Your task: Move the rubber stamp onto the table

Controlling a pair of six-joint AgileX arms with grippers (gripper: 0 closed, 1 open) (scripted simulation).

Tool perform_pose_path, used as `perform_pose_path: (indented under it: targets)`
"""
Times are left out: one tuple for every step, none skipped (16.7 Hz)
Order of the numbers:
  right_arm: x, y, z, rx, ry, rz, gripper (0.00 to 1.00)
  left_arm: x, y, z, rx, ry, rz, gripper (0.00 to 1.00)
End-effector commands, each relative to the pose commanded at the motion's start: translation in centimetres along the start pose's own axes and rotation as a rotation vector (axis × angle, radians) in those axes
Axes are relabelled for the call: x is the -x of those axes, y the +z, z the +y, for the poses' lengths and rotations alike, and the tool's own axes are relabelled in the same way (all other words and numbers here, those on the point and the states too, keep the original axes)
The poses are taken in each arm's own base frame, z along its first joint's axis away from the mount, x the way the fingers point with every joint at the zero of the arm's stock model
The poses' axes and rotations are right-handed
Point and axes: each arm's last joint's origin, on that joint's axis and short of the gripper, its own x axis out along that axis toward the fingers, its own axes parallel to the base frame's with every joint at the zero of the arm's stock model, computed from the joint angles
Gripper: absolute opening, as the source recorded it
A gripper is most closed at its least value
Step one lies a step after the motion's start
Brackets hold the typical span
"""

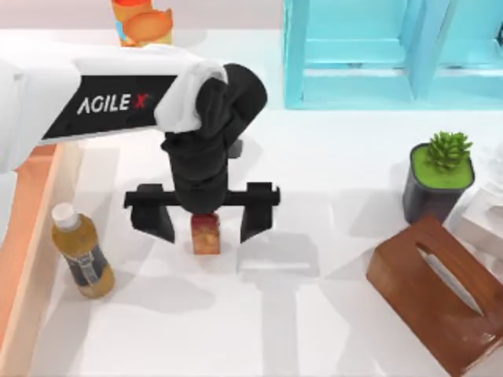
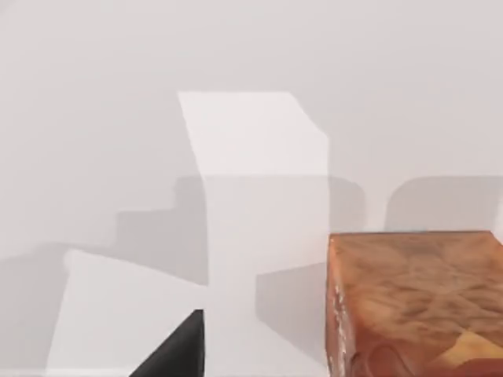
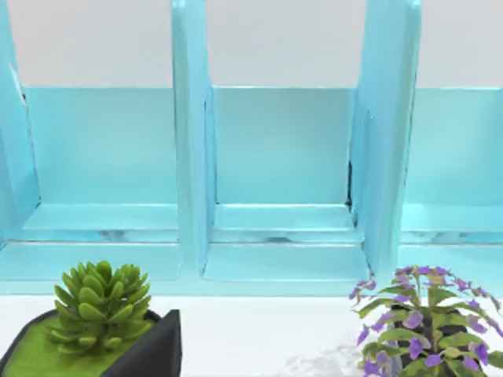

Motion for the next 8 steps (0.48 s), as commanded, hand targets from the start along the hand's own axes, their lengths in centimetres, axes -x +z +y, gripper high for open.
perform_pose_path:
  targets:
    - [0.00, 0.00, 0.00, 0.000, 0.000, 0.000, 1.00, 0.00, 0.00, 0.00, 0.000, 0.000, 0.000, 1.00]
    - [0.00, 0.00, 0.00, 0.000, 0.000, 0.000, 1.00, 0.00, 0.00, 0.00, 0.000, 0.000, 0.000, 1.00]
    - [0.00, 0.00, 0.00, 0.000, 0.000, 0.000, 1.00, 0.00, 0.00, 0.00, 0.000, 0.000, 0.000, 1.00]
    - [0.00, 0.00, 0.00, 0.000, 0.000, 0.000, 1.00, 0.00, 0.00, 0.00, 0.000, 0.000, 0.000, 1.00]
    - [0.00, 0.00, 0.00, 0.000, 0.000, 0.000, 1.00, 0.02, 0.02, 0.04, 0.001, 0.000, 0.000, 1.00]
    - [0.00, 0.00, 0.00, 0.000, 0.000, 0.000, 1.00, 0.08, 0.04, 0.02, 0.001, 0.000, 0.000, 1.00]
    - [0.00, 0.00, 0.00, 0.000, 0.000, 0.000, 1.00, 0.39, 0.13, -0.06, 0.001, 0.000, -0.001, 1.00]
    - [0.00, 0.00, 0.00, 0.000, 0.000, 0.000, 1.00, 0.99, 0.30, -0.19, 0.001, -0.001, -0.002, 1.00]
